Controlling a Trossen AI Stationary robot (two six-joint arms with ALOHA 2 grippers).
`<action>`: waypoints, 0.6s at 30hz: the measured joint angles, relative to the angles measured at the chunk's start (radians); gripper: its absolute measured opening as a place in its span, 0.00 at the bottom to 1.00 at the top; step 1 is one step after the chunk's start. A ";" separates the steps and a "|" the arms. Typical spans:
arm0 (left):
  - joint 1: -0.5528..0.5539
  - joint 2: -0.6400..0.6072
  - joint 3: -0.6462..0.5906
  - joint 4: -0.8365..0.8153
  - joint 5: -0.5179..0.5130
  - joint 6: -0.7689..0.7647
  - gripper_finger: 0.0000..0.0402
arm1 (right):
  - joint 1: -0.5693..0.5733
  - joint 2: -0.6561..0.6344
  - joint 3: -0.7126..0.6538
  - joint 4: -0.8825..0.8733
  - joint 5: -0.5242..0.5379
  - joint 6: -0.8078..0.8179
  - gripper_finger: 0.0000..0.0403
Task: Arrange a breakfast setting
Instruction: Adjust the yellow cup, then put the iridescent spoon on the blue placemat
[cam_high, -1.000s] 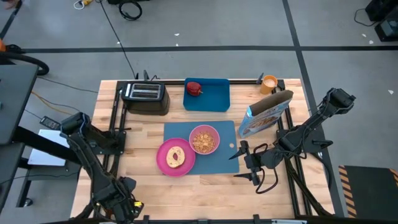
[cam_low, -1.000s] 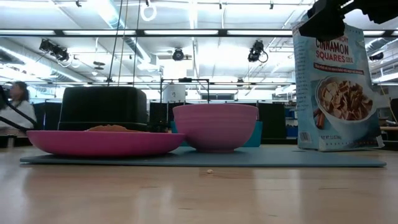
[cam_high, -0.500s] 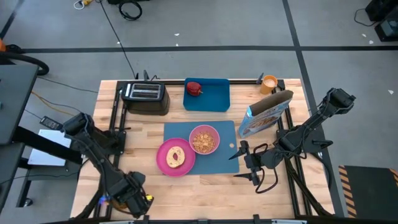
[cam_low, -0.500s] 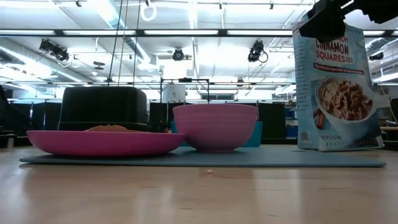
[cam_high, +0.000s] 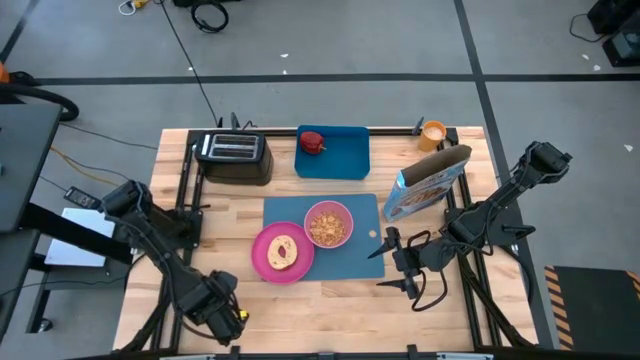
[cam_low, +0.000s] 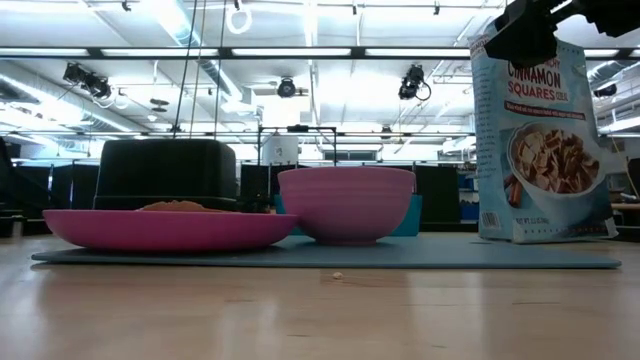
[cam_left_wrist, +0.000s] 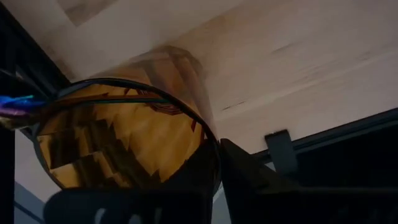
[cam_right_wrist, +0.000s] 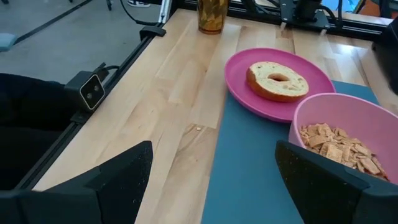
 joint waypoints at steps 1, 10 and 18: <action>-0.005 0.000 0.000 0.000 0.000 0.000 0.07 | 0.000 0.000 0.000 0.000 0.000 0.000 0.86; -0.053 0.001 0.000 0.020 0.005 -0.031 0.21 | 0.000 0.000 0.000 0.000 0.000 0.000 0.86; -0.097 0.000 0.019 -0.006 0.003 -0.026 0.36 | 0.000 0.000 0.000 0.000 0.000 0.000 0.86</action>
